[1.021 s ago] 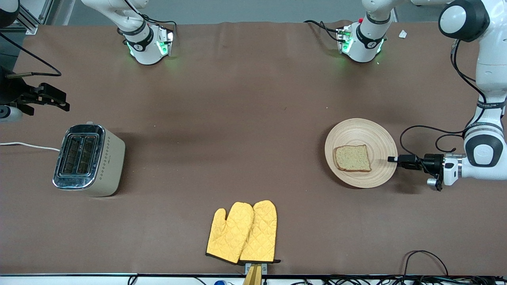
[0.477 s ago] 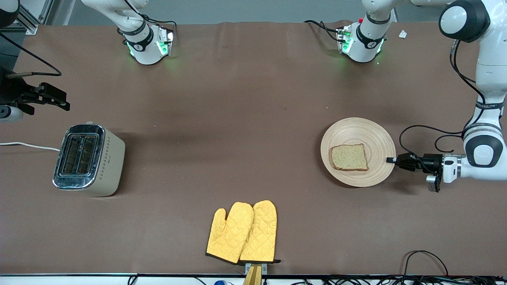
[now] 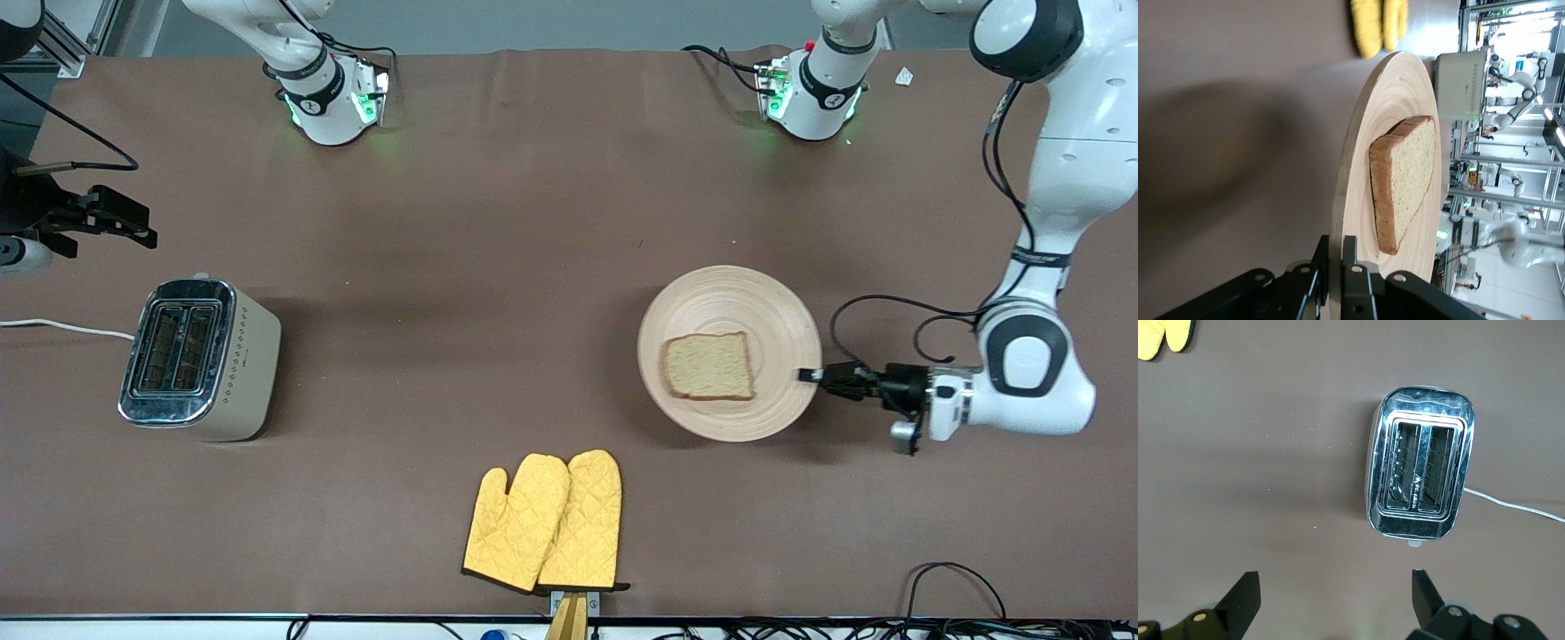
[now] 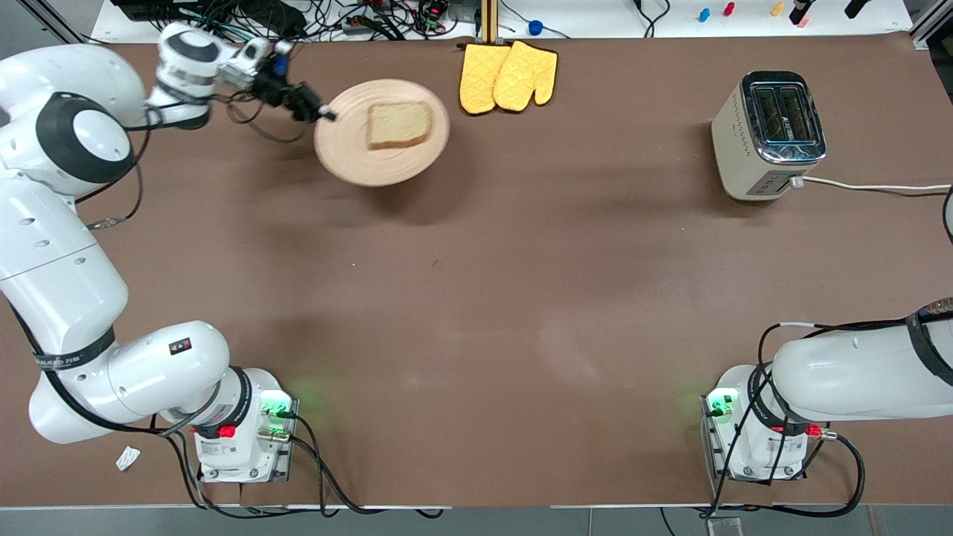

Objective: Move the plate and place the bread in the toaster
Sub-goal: 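Slide the plate with the left gripper toward the toaster, then release the plate with the left gripper while the right gripper reaches the bread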

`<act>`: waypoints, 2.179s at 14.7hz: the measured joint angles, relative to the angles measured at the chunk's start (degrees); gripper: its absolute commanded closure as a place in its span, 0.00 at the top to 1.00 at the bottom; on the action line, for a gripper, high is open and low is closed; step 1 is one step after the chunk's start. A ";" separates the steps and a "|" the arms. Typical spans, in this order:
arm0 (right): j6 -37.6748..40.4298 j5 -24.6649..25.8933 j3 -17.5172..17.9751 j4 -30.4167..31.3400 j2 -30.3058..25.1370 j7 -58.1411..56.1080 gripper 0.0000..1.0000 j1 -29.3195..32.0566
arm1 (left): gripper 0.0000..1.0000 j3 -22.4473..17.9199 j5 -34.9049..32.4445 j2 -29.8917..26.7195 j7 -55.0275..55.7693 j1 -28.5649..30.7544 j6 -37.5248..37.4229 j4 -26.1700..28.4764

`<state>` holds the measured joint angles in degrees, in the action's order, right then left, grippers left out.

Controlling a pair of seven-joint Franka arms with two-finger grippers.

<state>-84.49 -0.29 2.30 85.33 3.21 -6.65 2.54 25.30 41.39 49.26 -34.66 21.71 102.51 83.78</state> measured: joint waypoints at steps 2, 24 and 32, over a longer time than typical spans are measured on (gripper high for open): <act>0.00 0.00 -0.01 0.00 0.00 0.00 1.00 0.00 | 0.00 2.07 2.77 -0.08 3.10 -5.02 7.27 -0.08; -17.74 -2.45 0.40 9.74 4.42 14.77 1.00 -12.14 | 1.00 0.77 26.36 10.03 5.69 -39.84 44.29 -4.61; -49.70 -3.20 0.39 25.60 13.65 18.86 1.00 -16.42 | 1.00 -4.57 -6.82 4.44 19.33 -21.98 11.78 -11.68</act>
<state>-134.19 -3.49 2.69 110.93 16.87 12.21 -13.88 20.73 34.58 53.70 -15.32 -0.27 114.29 72.10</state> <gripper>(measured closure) 0.000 0.000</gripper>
